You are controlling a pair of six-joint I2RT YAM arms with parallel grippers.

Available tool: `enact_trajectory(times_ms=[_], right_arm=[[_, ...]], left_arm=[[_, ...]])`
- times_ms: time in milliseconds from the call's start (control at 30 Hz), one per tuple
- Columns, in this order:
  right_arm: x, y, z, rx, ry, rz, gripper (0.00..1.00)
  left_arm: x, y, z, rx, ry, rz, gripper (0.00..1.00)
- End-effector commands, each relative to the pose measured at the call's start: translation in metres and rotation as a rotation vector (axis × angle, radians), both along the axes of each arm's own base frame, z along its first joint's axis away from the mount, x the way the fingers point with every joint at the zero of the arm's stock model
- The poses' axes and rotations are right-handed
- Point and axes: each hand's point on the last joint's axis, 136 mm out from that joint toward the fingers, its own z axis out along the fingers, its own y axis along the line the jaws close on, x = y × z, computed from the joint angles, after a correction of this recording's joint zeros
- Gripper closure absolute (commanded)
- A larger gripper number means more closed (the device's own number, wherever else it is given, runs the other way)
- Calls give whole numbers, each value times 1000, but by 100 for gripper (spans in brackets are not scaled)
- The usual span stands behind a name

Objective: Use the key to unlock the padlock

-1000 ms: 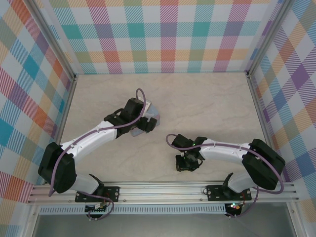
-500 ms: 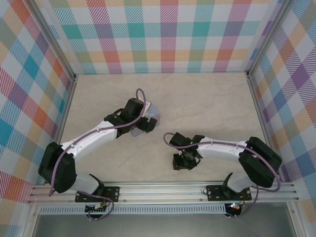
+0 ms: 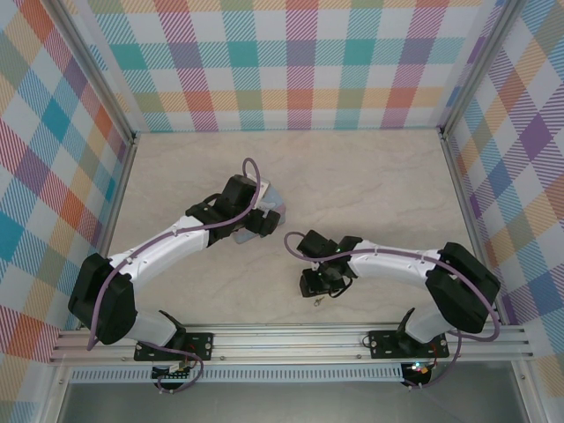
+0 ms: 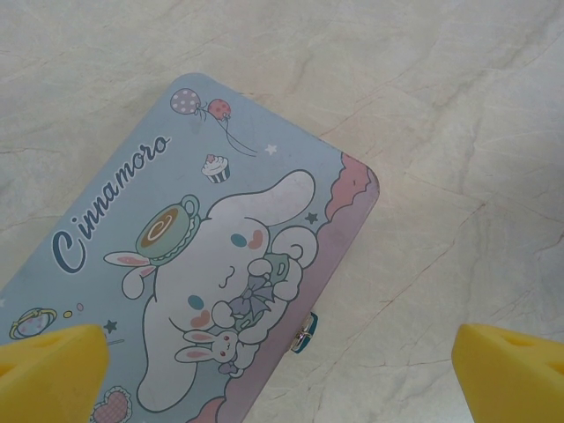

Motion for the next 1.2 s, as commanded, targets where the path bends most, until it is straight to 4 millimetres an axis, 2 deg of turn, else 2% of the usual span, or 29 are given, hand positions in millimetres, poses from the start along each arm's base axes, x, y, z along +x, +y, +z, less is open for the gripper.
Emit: enact_trajectory(times_ms=[0, 100, 233, 600, 967, 1167], right_arm=[[-6, -12, 6, -44, 11, -20, 60], [-18, -23, -2, -84, 61, -71, 64], [-27, -19, -9, -81, 102, -93, 64], [-30, -18, -21, -129, 139, -87, 67], [-41, -26, -24, -152, 171, -84, 83], [-35, -34, -13, -168, 113, -75, 92]], left_arm=[[3, 4, 13, -37, -34, 26, 0], [3, 4, 15, -44, -45, 30, 0], [4, 5, 15, -39, -45, 31, 0], [0, 8, 13, -28, -40, 33, 0], [1, 10, 14, -19, -44, 39, 0], [-2, 8, 17, -54, -37, 42, 0]])
